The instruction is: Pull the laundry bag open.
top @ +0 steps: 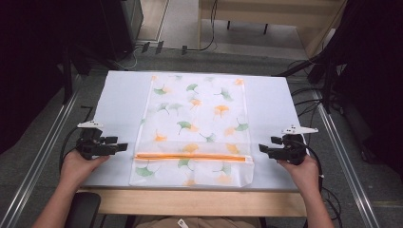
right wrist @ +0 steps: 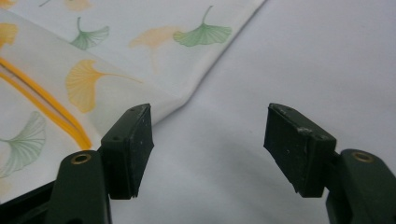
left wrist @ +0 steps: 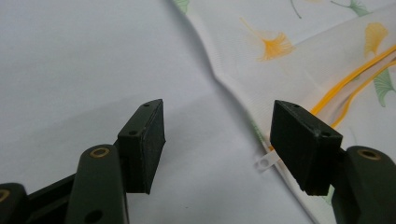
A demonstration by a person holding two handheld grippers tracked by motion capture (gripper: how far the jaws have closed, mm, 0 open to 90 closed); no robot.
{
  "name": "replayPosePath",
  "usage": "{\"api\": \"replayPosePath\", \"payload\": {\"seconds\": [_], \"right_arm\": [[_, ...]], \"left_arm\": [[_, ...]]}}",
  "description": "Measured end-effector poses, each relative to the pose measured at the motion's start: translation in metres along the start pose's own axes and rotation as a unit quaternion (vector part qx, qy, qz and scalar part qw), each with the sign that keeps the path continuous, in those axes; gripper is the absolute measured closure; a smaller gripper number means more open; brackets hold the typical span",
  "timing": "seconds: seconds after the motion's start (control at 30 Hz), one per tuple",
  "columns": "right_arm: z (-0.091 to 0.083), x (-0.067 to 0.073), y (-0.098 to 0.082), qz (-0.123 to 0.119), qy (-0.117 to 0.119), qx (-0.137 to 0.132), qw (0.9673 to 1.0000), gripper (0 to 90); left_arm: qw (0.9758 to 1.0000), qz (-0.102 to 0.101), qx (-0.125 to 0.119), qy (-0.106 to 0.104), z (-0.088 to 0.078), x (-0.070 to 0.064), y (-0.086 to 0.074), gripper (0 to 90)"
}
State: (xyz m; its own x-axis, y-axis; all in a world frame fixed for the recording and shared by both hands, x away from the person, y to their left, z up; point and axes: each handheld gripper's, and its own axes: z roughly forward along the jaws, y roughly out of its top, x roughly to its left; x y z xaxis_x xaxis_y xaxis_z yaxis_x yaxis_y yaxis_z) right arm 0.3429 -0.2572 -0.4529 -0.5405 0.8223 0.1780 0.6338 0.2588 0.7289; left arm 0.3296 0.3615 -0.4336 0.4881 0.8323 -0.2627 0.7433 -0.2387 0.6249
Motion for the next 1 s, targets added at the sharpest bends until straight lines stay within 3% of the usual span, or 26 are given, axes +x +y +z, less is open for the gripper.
{"api": "replayPosePath", "payload": {"seconds": [0.3, 0.73, 1.0], "right_arm": [[-0.0002, -0.0097, -0.0028, 0.008, -0.021, -0.001, 0.9997, 34.3], [0.0012, -0.0089, -0.0032, 0.008, -0.018, 0.006, 0.9998, 34.2], [0.0025, -0.0087, -0.0035, 0.006, -0.018, 0.008, 0.9998, 34.1]], "left_arm": [[0.9996, -0.007, -0.008, 0.025, -0.0013, 0.0075, -0.0009, 34.8], [0.9994, -0.005, -0.006, 0.032, 0.0005, 0.0063, -0.0006, 30.1], [0.9987, 0.000, -0.012, 0.049, 0.0030, 0.0062, -0.0008, 26.8]]}}
